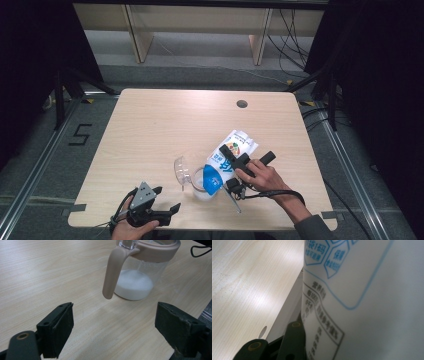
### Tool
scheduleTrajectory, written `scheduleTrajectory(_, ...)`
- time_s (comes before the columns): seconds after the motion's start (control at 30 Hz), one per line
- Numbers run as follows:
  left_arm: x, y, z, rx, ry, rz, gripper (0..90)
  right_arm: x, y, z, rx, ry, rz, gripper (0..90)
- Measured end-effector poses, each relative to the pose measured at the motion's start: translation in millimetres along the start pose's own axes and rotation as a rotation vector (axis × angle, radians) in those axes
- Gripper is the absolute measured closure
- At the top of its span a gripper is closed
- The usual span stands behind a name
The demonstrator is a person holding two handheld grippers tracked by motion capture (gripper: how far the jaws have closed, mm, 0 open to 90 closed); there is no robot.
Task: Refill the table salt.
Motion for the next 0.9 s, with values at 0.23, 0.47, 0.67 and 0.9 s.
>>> scheduleTrajectory(0.23,0.1,-0.3,0.7,-0.004,0.003,0.001,15.0,-1.3,0.0,0.4,0.001,0.008,-0.019,68.5)
scheduleTrajectory(0.47,0.0,-0.2,0.5,-0.003,0.0,0.0,15.0,0.6,0.6,-0.3,0.01,-0.007,-0.015,68.9)
scheduleTrajectory(0.67,0.0,-0.3,0.6,-0.003,0.001,0.001,15.0,-1.3,0.2,-0.1,0.002,0.011,-0.016,69.4)
scheduleTrajectory(0.9,0.0,-0.7,0.8,-0.005,0.003,0.004,15.0,0.9,0.3,-0.5,0.009,0.0,-0.007,70.0)
Point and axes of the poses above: each handheld gripper's, and its own axes: y roughly backward along the jaws, z roughly out of its top, x roughly to its left, the point moved 7 cm from there along -y, roughly forward along the jaws, and after that the axes turned 5 degrees about -x, right-handed, at the moved point
